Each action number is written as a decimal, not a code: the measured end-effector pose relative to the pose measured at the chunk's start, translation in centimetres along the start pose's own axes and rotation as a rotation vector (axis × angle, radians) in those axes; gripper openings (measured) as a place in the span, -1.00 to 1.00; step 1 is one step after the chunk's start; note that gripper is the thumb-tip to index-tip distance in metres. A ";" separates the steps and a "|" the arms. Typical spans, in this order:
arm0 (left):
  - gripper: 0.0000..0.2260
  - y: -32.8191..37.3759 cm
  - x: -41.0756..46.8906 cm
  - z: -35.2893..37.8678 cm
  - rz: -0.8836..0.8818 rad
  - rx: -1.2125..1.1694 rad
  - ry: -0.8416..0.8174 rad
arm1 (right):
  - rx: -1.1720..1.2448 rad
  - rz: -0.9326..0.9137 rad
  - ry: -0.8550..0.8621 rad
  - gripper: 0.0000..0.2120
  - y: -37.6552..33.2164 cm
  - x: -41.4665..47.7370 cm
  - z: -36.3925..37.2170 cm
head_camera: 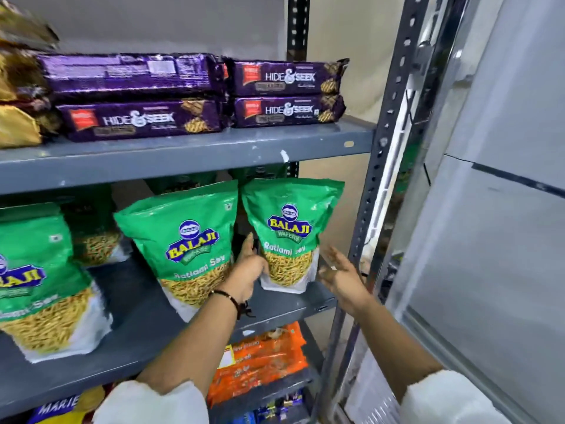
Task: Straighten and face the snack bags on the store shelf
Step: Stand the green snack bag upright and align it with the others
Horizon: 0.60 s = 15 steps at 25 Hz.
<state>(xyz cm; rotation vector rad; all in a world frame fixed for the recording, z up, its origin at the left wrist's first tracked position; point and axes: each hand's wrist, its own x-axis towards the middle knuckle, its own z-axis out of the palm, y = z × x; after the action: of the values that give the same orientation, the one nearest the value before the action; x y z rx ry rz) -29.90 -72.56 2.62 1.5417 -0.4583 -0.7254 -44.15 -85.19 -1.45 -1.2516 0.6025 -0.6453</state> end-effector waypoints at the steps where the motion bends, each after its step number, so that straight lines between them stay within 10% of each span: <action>1: -0.16 -0.1 0.4 0.5 0.005 0.035 0.011 | -0.011 -0.011 -0.073 -0.38 0.0 0.5 -0.3; 15: -0.18 -0.6 -2.4 1.1 -0.007 0.139 0.089 | -0.253 0.034 -0.208 -0.33 -1.2 2.8 0.0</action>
<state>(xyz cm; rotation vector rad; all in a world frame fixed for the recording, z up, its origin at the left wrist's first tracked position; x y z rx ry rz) -32.47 -71.62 2.46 1.6999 -0.4445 -0.6380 -42.33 -87.45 -0.44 -1.5201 0.5421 -0.4112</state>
